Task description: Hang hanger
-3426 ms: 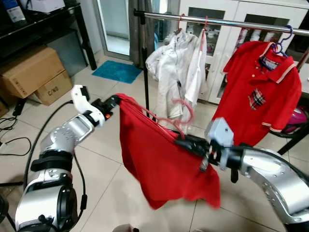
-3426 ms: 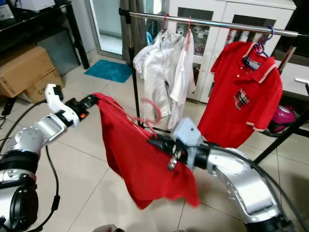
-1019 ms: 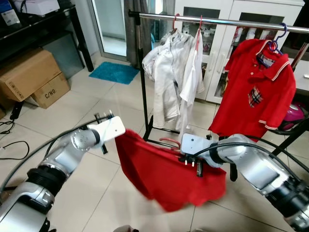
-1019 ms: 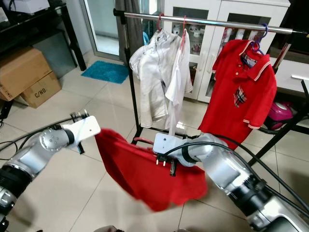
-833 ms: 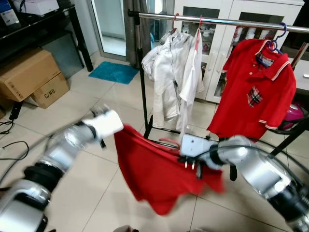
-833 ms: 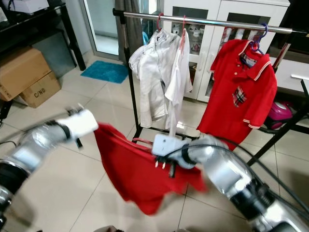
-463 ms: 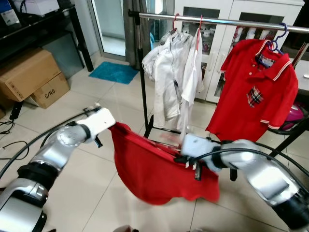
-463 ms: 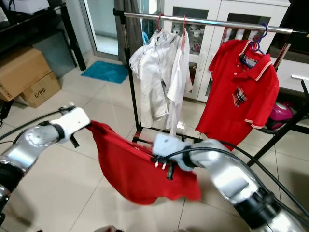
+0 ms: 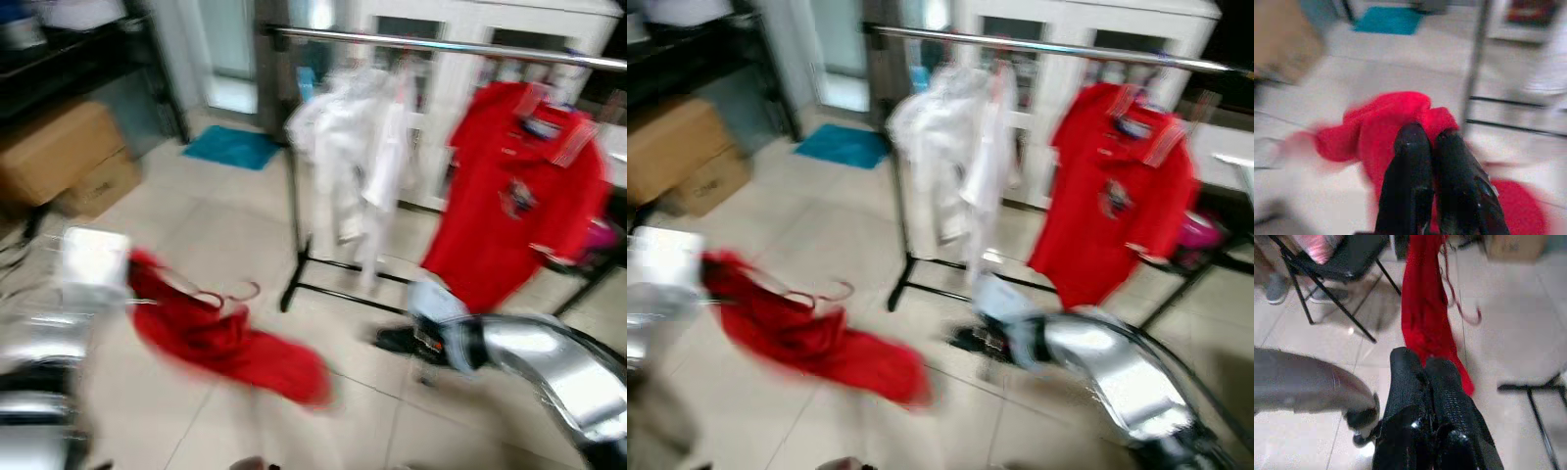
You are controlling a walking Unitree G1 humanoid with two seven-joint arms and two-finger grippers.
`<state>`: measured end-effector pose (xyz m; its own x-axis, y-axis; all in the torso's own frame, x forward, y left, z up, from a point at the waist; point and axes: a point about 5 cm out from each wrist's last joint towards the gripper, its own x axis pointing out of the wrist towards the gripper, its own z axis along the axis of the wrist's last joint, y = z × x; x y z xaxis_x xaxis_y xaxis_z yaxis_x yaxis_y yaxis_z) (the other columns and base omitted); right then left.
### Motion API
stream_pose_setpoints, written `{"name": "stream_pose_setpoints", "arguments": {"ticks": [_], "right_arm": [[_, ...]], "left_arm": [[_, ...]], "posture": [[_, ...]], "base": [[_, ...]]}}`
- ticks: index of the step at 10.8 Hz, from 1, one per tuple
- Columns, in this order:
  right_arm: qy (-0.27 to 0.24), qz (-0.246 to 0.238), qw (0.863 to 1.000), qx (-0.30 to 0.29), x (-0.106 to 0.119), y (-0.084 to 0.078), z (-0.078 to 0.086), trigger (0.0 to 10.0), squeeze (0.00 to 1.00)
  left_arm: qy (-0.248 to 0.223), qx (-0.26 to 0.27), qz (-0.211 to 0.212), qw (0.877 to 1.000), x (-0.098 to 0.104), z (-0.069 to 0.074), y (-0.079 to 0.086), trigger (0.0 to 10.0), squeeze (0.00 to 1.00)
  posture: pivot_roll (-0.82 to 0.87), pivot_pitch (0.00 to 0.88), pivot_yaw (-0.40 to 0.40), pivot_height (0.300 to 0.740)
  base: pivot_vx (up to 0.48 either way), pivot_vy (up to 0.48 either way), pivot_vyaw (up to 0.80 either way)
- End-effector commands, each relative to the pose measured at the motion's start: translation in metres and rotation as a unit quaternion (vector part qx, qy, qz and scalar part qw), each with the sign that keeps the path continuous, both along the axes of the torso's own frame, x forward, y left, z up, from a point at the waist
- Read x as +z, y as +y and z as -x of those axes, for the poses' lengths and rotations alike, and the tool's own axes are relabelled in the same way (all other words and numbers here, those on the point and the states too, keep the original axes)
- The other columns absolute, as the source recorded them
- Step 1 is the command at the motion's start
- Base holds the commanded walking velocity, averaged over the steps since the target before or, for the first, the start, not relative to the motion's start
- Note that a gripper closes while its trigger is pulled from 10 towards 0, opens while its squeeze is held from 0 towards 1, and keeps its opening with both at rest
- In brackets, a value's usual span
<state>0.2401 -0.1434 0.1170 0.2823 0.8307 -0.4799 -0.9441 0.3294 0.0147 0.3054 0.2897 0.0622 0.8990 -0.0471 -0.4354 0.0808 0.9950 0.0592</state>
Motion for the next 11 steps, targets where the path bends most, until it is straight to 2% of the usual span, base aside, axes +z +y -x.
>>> {"name": "stream_pose_setpoints", "arguments": {"ticks": [1, 4, 7, 11], "right_arm": [[0.000, 0.006, 1.000, -0.009, 0.001, -0.008, 0.000, 0.0, 0.00], [-0.003, 0.018, 1.000, -0.018, -0.003, -0.010, -0.001, 0.0, 0.00], [-0.006, 0.018, 0.999, -0.027, -0.005, -0.008, 0.000, 0.0, 0.00], [-0.007, 0.021, 0.998, -0.057, -0.012, -0.007, 0.001, 0.0, 0.00]], "left_arm": [[-0.046, -0.008, 0.011, 0.999, 0.021, -0.009, 0.004, 0.0, 0.00], [-0.071, -0.051, 0.018, 0.996, 0.031, -0.019, -0.014, 0.0, 0.00], [-0.071, -0.081, 0.023, 0.994, 0.030, -0.020, -0.029, 0.0, 0.00], [-0.091, -0.103, 0.026, 0.990, 0.042, -0.027, -0.039, 0.0, 0.00]], "posture": [[-0.05, 0.000, 0.046, 0.740], [-0.05, 0.000, 0.047, 0.740], [-0.05, 0.000, 0.053, 0.740], [-0.05, 0.000, 0.046, 0.740]], "base": [[0.000, 0.000, 0.00], [0.000, 0.000, 0.00], [0.000, 0.000, 0.00], [0.000, 0.000, 0.00]]}}
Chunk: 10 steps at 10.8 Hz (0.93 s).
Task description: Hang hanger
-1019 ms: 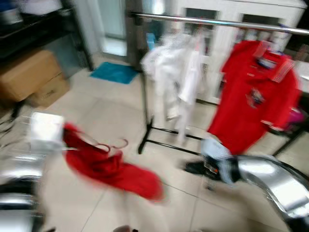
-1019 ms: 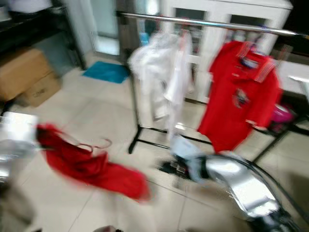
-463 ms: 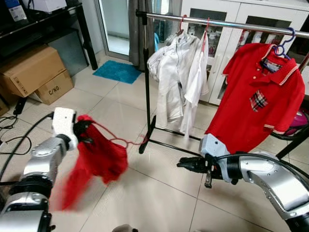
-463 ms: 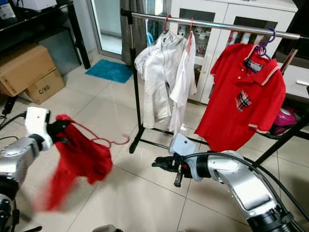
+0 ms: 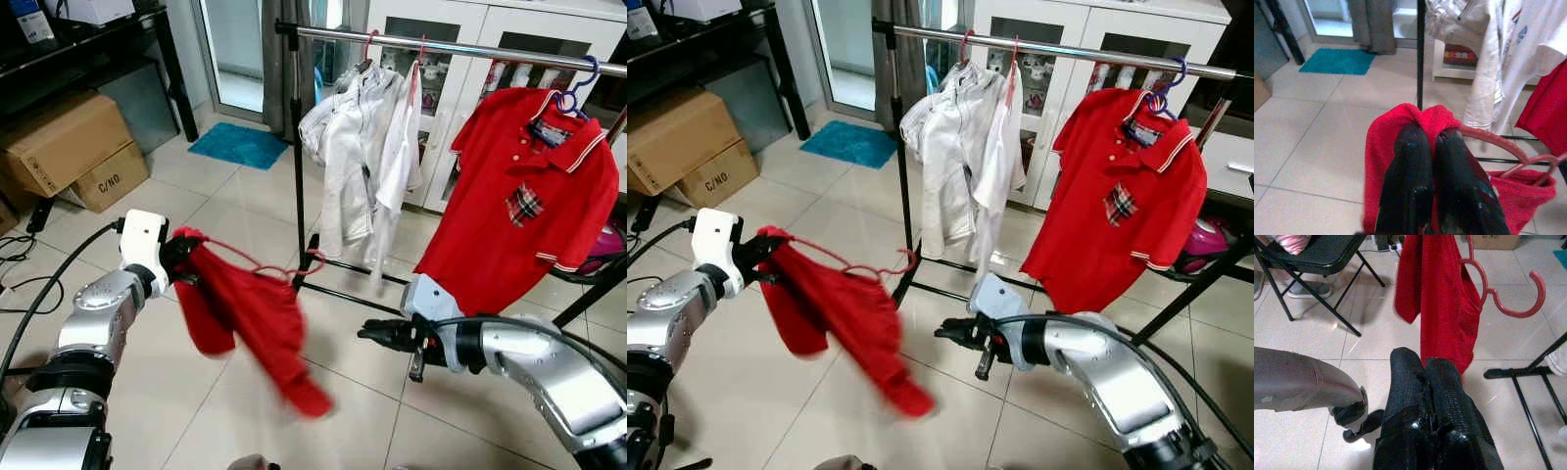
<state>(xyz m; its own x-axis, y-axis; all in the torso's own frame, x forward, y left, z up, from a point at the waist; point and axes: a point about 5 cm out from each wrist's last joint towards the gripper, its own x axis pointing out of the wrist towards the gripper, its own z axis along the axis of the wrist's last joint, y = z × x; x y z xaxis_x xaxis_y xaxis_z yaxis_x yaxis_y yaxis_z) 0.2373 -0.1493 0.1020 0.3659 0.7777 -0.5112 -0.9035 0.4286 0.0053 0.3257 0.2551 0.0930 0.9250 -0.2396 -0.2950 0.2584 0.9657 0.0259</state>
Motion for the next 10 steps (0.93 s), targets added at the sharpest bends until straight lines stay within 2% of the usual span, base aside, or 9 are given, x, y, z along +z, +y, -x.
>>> {"name": "stream_pose_setpoints", "arguments": {"ticks": [1, 4, 5, 6, 8, 9, 10], "right_arm": [[-0.007, 0.003, 1.000, -0.018, 0.000, -0.001, -0.002, 0.0, 0.00], [-0.017, -0.019, 0.993, -0.119, -0.009, -0.004, -0.009, 0.0, 0.00], [-0.027, -0.037, 0.987, -0.154, -0.008, -0.005, -0.010, 1.8, 0.00], [-0.047, -0.063, 0.977, -0.197, -0.005, -0.008, -0.010, 9.8, 0.00], [-0.052, -0.128, 0.962, -0.235, 0.003, -0.014, -0.003, 10.0, 0.00], [-0.045, -0.151, 0.963, -0.219, 0.005, -0.011, 0.007, 10.0, 1.00], [-0.035, -0.157, 0.969, -0.185, 0.005, -0.005, 0.017, 10.0, 1.00]], "left_arm": [[-0.029, -0.020, 0.001, 0.999, 0.018, -0.010, -0.009, 0.0, 0.00], [-0.072, -0.038, 0.039, 0.996, 0.047, -0.026, -0.034, 0.0, 0.00], [-0.085, -0.050, 0.049, 0.994, 0.058, -0.030, -0.041, 0.0, 0.00], [-0.104, -0.053, 0.063, 0.991, 0.073, -0.035, -0.046, 0.0, 0.00], [-0.123, -0.048, 0.069, 0.989, 0.094, -0.041, -0.048, 0.0, 0.00], [-0.124, -0.046, 0.063, 0.989, 0.100, -0.042, -0.049, 0.0, 0.00], [-0.122, -0.045, 0.061, 0.990, 0.103, -0.043, -0.050, 0.0, 0.00]], "posture": [[-0.05, 0.000, 0.047, 0.740], [-0.05, 0.000, 0.064, 0.740], [-0.05, 0.000, 0.069, 0.740], [-0.05, 0.000, 0.072, 0.740], [-0.05, 0.000, 0.076, 0.740], [-0.05, 0.000, 0.082, 0.740], [-0.05, 0.000, 0.086, 0.740]], "base": [[0.000, 0.000, 0.00], [0.000, 0.000, 0.00], [0.000, 0.000, 0.00], [0.000, 0.000, 0.00], [0.000, 0.000, 0.00], [0.000, 0.000, 0.00], [0.000, 0.000, 0.00]]}}
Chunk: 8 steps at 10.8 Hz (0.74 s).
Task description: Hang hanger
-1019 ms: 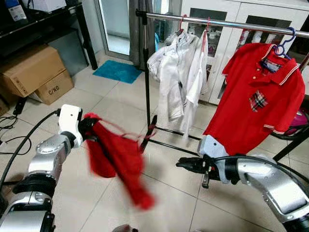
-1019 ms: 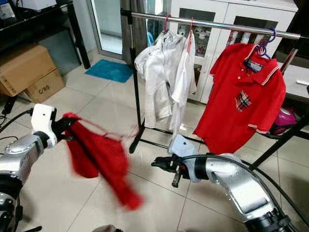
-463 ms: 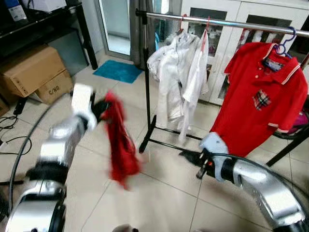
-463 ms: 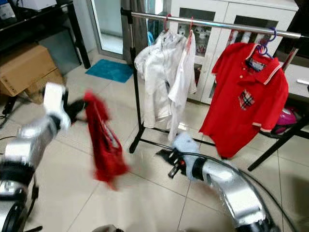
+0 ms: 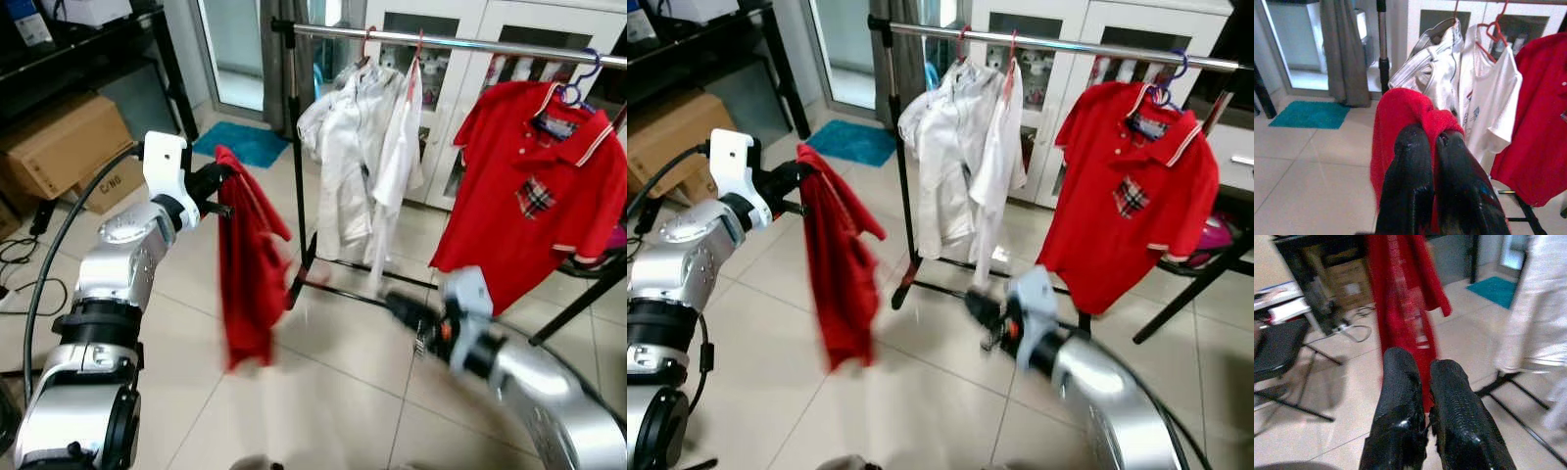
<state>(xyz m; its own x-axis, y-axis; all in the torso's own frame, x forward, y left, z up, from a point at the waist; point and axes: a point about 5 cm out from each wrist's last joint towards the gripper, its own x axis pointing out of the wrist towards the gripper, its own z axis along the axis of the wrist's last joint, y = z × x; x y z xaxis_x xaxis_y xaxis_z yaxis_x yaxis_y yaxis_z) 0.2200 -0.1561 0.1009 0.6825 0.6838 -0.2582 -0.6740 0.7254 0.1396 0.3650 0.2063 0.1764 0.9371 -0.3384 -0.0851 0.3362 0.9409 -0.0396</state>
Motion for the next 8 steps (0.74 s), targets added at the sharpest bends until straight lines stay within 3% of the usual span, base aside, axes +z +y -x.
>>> {"name": "stream_pose_setpoints", "arguments": {"ticks": [1, 3, 6, 8], "right_arm": [[-0.012, -0.006, 1.000, 0.018, 0.005, 0.005, 0.002, 10.0, 1.00], [-0.033, 0.068, 0.997, -0.032, -0.006, 0.008, -0.028, 10.0, 1.00], [-0.034, 0.076, 0.996, -0.043, -0.003, 0.008, -0.043, 10.0, 1.00], [-0.037, 0.076, 0.996, -0.030, -0.003, 0.009, -0.046, 10.0, 1.00]], "left_arm": [[-0.030, -0.003, 0.001, 1.000, 0.021, -0.004, -0.004, 0.0, 0.00], [-0.026, -0.033, -0.012, 0.999, 0.024, -0.008, -0.019, 0.0, 0.00], [-0.012, -0.025, -0.048, 0.998, 0.036, -0.015, -0.020, 0.0, 0.00], [-0.011, -0.037, -0.047, 0.998, 0.040, -0.017, -0.024, 0.0, 0.00]], "posture": [[-0.05, 0.000, 0.088, 0.740], [-0.05, 0.000, 0.096, 0.740], [-0.04, 0.000, 0.083, 0.740], [-0.04, 0.000, 0.080, 0.740]], "base": [[0.000, 0.000, 0.00], [0.000, 0.000, 0.00], [0.000, 0.000, 0.00], [0.000, 0.000, 0.00]]}}
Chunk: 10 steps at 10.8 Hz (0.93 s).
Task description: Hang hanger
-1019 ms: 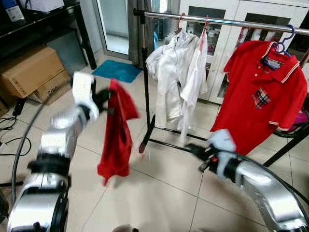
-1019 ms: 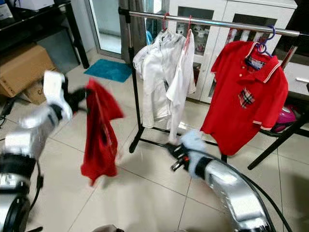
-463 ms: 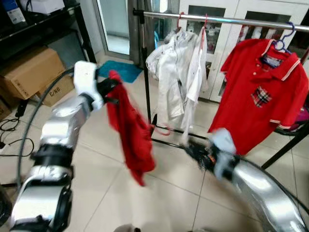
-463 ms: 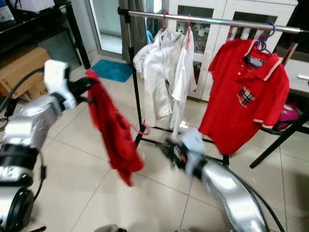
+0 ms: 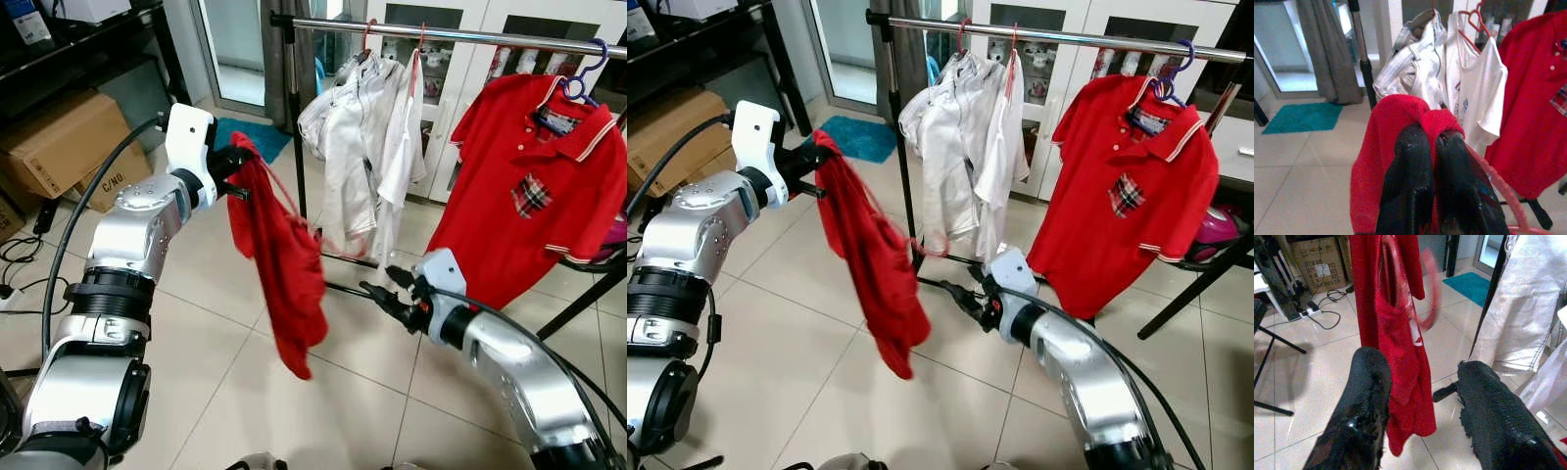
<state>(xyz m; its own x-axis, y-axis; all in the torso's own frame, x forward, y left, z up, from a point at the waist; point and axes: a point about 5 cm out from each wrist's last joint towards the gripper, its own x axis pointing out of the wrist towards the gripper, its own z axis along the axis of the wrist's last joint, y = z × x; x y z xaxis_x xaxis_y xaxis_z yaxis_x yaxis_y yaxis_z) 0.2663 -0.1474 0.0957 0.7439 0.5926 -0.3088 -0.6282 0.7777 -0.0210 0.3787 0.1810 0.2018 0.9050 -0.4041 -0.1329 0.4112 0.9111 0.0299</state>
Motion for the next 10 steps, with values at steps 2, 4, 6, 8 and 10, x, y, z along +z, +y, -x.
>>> {"name": "stream_pose_setpoints", "arguments": {"ticks": [2, 4, 6, 8, 10], "right_arm": [[-0.009, 0.003, 1.000, -0.006, 0.002, -0.002, -0.010, 10.0, 1.00], [0.008, -0.029, 0.999, 0.014, -0.001, 0.005, -0.013, 10.0, 0.00], [0.003, -0.051, 0.998, 0.045, -0.001, 0.016, -0.012, 10.0, 0.00], [0.001, -0.069, 0.995, 0.069, 0.000, 0.025, -0.014, 10.0, 0.00], [0.014, -0.078, 0.995, 0.060, -0.004, 0.031, -0.021, 10.0, 0.00]], "left_arm": [[-0.022, -0.018, -0.005, 1.000, 0.021, -0.004, -0.007, 0.0, 0.00], [-0.021, -0.028, 0.006, 0.999, 0.026, -0.005, -0.012, 0.0, 0.00], [-0.018, -0.041, 0.013, 0.999, 0.026, -0.004, -0.016, 0.0, 0.00], [-0.022, -0.045, 0.016, 0.999, 0.029, -0.005, -0.020, 0.0, 0.00], [-0.024, -0.046, 0.020, 0.998, 0.030, -0.005, -0.021, 0.0, 0.00]], "posture": [[-0.05, 0.000, 0.081, 0.740], [-0.05, 0.000, 0.089, 0.740], [-0.06, 0.000, 0.092, 0.740], [-0.05, 0.000, 0.086, 0.740], [-0.05, 0.000, 0.081, 0.740]], "base": [[0.000, 0.000, 0.00], [0.000, 0.000, 0.00], [0.000, 0.000, 0.00], [0.000, 0.000, 0.00], [0.000, 0.000, 0.00]]}}
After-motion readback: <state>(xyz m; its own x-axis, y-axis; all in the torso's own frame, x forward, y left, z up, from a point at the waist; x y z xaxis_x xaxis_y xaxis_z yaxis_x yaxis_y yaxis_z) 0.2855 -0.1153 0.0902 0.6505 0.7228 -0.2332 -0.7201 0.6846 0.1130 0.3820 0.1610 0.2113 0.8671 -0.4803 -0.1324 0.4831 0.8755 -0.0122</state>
